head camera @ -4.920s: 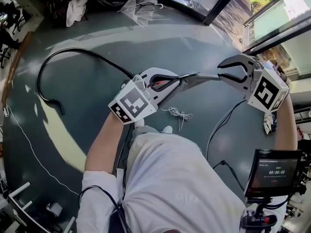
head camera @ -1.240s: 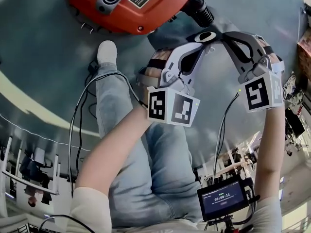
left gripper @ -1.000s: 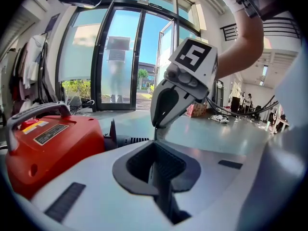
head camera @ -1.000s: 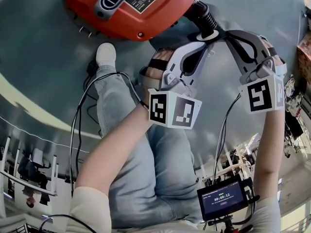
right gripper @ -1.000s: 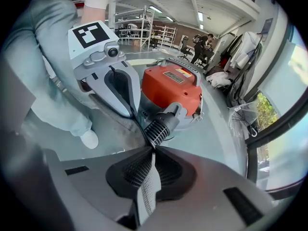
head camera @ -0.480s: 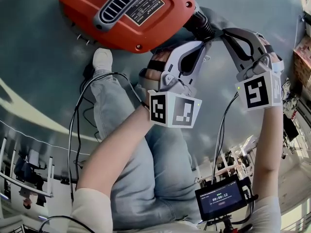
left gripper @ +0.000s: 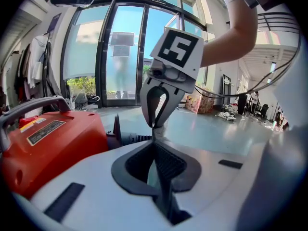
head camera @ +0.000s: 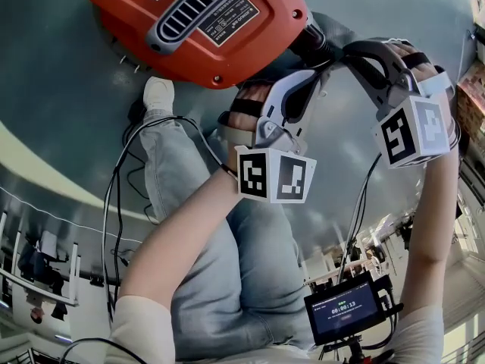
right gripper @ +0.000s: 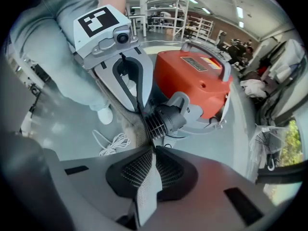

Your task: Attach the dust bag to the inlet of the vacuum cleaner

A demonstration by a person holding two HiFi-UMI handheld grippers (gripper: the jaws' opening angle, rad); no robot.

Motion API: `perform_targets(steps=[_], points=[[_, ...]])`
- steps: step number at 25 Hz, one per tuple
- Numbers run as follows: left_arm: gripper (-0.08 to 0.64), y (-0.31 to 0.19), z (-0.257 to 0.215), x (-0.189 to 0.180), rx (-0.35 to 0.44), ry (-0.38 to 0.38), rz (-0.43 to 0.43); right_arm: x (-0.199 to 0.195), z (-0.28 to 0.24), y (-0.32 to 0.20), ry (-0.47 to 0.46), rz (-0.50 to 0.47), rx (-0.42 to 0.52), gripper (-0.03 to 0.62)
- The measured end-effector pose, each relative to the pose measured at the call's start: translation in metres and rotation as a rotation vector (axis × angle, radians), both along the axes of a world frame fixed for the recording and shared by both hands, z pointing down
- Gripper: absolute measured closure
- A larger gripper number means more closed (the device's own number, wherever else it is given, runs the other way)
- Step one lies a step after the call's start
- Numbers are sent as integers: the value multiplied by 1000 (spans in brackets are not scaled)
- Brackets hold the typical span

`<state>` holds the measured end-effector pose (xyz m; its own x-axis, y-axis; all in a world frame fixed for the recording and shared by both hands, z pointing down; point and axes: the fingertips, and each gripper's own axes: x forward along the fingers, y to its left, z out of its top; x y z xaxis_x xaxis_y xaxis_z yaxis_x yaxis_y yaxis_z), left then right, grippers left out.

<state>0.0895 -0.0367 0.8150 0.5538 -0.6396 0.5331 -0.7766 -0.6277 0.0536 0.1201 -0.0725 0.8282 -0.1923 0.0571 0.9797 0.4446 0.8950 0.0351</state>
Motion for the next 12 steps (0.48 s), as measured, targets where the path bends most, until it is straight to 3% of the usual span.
perform_targets(steps=[3, 6, 12], points=[[548, 1, -1, 0, 6, -13, -9, 0, 3, 1, 95, -155, -64, 575], [549, 1, 0, -2, 15, -26, -11, -1, 4, 3, 170, -309, -64, 575], [549, 1, 1, 0, -2, -2, 2, 1, 10, 6, 226, -430, -61, 575]])
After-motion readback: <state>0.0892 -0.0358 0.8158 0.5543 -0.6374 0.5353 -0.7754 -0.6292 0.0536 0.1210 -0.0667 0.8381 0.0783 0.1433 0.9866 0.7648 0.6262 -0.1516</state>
